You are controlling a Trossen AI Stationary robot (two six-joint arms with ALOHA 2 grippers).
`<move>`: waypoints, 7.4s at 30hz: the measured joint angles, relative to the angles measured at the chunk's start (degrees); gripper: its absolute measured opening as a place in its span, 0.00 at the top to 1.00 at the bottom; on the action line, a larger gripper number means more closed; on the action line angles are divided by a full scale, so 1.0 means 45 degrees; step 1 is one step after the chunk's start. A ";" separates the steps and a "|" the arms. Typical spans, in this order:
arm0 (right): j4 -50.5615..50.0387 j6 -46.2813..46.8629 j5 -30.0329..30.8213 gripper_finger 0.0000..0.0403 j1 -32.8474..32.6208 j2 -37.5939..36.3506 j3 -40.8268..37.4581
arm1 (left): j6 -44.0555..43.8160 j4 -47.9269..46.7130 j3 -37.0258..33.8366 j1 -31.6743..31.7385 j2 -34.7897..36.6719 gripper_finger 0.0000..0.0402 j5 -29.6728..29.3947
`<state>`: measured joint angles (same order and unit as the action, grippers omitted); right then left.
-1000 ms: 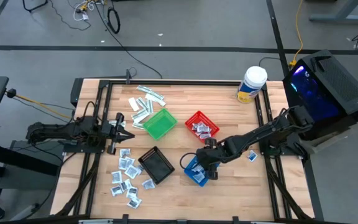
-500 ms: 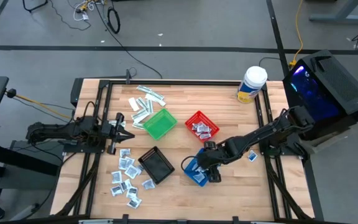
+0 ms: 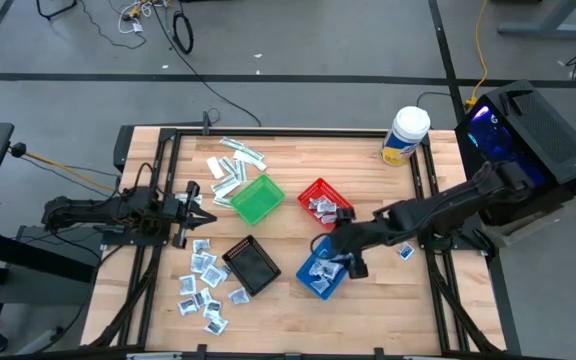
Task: Pick & Place First Aid Supplies
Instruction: Put the blue alcohol pad into the blue bin
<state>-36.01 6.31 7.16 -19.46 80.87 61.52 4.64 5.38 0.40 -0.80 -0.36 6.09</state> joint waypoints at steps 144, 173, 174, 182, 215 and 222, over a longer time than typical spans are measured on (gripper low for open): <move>-0.6537 0.4712 -0.3500 0.23 -0.0234 0.0245 -0.4692 | 0.0000 -0.0153 0.0000 0.0001 0.0001 0.94 -0.0005; -0.6965 0.5943 -0.2173 0.23 -0.0700 0.0624 -0.4702 | 0.0000 -0.0153 0.0001 0.0001 0.0000 0.94 -0.0005; -0.6995 0.5940 -0.2123 0.23 -0.0700 0.0624 -0.4702 | 0.0000 -0.0153 -0.0004 -0.0004 0.0000 0.94 -0.0005; -0.6911 0.5692 -0.2469 0.19 -0.0700 0.0624 -0.4702 | 0.0000 -0.0153 -0.0004 -0.0004 0.0005 0.94 -0.0005; -0.5753 0.4594 -0.3277 0.03 -0.0705 0.1362 -0.4925 | 0.0000 -0.0153 -0.0004 0.0001 0.0004 0.94 -0.0005; -0.5643 0.4152 -0.3517 0.03 -0.0417 0.1362 -0.5170 | 0.0000 -0.0153 -0.0003 -0.0003 0.0000 0.94 -0.0005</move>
<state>-61.41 24.99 -8.67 -21.34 87.00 38.25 4.64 4.69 0.38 -0.82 -0.36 6.07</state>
